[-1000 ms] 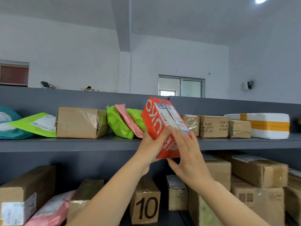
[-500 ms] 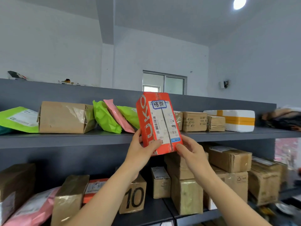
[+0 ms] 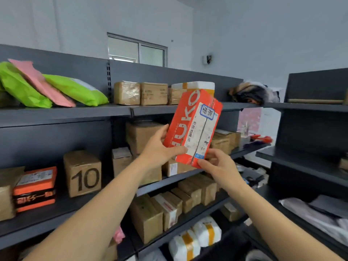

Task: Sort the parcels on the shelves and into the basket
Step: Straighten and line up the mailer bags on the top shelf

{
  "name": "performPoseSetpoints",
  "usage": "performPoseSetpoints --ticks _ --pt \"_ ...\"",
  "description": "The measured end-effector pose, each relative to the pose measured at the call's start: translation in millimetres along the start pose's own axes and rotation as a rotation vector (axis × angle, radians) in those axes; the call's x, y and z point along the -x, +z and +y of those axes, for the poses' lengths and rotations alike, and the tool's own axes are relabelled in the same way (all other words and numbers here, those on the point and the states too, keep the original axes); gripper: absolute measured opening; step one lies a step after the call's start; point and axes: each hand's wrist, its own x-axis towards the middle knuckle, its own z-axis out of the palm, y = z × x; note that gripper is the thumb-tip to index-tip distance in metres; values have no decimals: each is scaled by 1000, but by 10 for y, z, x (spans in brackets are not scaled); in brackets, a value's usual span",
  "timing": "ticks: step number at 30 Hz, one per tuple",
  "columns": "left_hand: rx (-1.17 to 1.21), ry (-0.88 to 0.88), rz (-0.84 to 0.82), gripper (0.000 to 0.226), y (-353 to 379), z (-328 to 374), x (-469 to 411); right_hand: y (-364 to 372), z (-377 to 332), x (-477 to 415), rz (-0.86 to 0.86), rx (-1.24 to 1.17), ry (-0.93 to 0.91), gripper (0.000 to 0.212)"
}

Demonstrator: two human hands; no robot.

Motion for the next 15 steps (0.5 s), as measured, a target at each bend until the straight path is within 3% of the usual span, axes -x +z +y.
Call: performPoseSetpoints --ticks 2,4,8,12,15 --pt "-49 -43 -55 104 469 56 22 -449 277 180 9 76 63 27" --pt "-92 -47 -143 101 978 86 80 -956 552 406 34 142 130 32" --pt "-153 -79 -318 59 2041 146 252 -2060 1028 940 164 320 237 59" --pt "-202 -143 -524 44 3071 106 475 -2990 1461 1575 153 611 126 98" --pt "-241 -186 -725 36 3760 43 706 -3446 1735 2041 -35 933 -25 102"
